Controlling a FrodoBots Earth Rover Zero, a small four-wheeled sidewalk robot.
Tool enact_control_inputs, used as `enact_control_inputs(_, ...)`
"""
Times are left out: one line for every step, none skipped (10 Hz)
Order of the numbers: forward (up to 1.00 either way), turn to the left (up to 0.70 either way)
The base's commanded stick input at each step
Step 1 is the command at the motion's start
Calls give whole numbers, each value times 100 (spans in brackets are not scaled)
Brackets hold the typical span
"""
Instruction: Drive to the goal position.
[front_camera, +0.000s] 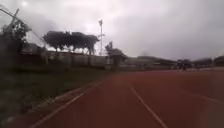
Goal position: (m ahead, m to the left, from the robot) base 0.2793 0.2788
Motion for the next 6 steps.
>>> enact_control_inputs(50,0)
enact_control_inputs(50,0)
enact_control_inputs(50,0)
enact_control_inputs(50,0)
enact_control_inputs(50,0)
enact_control_inputs(50,0)
